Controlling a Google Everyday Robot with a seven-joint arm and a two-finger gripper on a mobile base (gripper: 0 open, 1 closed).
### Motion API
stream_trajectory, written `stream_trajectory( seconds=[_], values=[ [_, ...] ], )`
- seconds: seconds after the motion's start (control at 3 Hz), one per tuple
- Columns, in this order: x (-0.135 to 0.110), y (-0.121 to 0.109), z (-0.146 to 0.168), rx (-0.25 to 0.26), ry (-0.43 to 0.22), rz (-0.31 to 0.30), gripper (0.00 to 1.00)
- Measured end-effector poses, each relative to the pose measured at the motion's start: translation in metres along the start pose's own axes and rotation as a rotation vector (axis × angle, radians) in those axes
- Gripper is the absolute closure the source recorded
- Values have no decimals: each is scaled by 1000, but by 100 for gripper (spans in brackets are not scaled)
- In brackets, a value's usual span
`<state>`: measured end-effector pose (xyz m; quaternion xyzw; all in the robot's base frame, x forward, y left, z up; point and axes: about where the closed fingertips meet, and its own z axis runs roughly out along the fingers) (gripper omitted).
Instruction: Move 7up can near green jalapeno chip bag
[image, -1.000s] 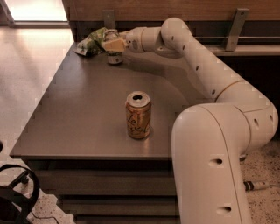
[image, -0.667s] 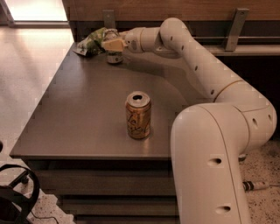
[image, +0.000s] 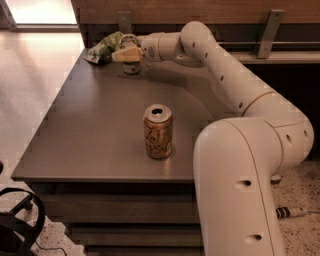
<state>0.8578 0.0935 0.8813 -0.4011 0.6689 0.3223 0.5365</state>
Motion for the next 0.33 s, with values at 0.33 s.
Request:
stream_trajectory(
  seconds=[0.33],
  values=[
    [0, 0, 0, 0, 0, 0, 0]
  ],
)
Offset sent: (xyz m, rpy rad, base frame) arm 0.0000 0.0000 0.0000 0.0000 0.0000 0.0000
